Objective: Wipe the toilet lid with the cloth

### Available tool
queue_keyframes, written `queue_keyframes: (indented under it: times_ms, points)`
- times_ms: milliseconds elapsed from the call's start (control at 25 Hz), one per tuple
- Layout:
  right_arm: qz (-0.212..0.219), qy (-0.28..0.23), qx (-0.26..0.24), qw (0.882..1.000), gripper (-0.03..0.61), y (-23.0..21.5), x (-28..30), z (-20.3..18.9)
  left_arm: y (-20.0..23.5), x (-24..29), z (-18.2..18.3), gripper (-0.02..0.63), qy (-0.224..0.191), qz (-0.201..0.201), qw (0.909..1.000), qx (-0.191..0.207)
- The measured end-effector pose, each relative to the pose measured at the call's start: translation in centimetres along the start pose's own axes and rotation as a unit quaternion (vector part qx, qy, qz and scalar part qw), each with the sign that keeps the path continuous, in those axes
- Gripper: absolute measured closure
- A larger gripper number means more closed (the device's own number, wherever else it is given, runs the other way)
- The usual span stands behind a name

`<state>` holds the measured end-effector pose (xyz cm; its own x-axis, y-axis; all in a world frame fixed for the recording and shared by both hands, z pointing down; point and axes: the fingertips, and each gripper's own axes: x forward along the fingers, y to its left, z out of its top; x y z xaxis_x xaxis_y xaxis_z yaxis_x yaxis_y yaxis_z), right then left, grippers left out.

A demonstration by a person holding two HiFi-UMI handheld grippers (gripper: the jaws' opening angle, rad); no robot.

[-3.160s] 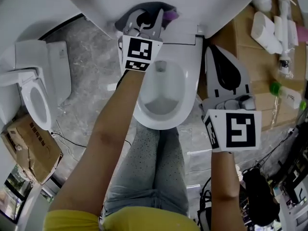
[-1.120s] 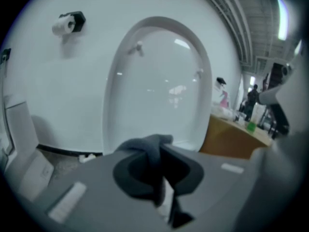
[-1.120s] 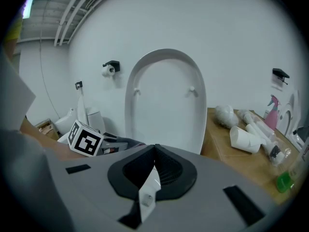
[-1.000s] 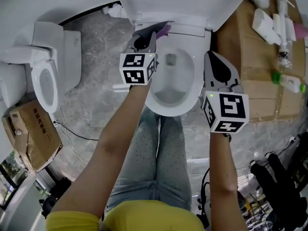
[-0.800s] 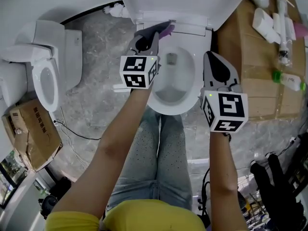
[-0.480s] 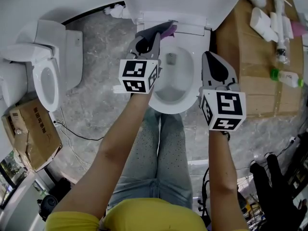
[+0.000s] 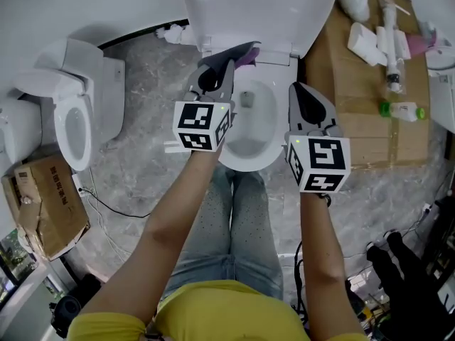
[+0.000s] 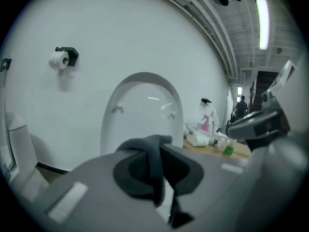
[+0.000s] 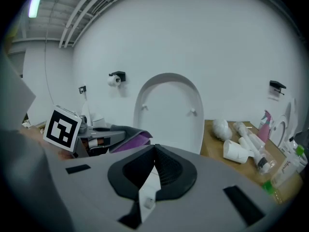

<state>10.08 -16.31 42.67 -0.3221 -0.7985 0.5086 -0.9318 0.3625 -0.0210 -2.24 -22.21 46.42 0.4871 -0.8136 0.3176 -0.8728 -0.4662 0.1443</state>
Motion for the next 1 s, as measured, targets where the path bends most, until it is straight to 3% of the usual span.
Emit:
queue_keyframes:
  times_ms: [560, 1000]
  points:
    - [-0.001, -0.036, -0.027, 0.999, 0.562, 2.2, -6.8, 7.0, -4.2, -7.3, 11.1, 0.595, -0.061, -0.019, 0.9977, 0.023]
    - [-0.002, -0.069, -0.047, 0.996, 0.563, 2.8, -11.9, 11.3, -8.1, -12.4, 16.6, 0.595, -0.099, -0.038, 0.9933, 0.046]
